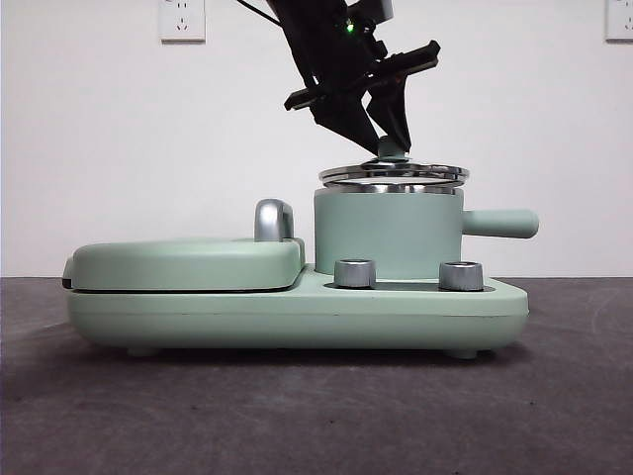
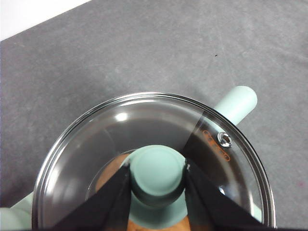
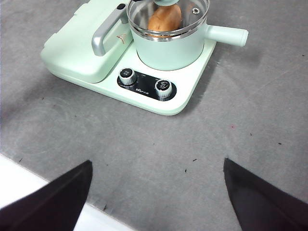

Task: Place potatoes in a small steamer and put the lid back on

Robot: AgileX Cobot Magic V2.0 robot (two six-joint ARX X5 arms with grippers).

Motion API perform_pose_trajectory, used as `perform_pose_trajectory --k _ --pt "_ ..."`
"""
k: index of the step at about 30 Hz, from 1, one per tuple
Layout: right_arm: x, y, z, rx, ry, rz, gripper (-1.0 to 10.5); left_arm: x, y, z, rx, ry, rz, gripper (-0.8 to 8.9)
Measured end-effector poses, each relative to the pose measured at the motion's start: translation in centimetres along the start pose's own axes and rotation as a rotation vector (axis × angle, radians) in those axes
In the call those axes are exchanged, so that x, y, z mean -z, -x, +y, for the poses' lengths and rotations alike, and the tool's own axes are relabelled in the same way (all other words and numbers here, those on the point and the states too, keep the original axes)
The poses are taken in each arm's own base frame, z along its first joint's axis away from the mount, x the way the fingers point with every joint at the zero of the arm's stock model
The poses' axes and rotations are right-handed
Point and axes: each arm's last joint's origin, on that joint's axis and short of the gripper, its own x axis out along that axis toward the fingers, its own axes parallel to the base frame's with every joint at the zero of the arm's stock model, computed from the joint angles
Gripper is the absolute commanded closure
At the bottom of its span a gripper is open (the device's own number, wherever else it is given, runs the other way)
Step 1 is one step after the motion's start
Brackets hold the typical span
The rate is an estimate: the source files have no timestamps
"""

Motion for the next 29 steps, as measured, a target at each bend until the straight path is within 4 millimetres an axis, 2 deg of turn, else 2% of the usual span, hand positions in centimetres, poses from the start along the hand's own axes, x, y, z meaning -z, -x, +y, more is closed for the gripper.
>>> perform_pose_trajectory --k 29 --pt "0.00 0.00 0.00 0.000 -0.015 0.000 5.1 0.54 -0.76 0.16 -0.036 -0.003 0.027 7.99"
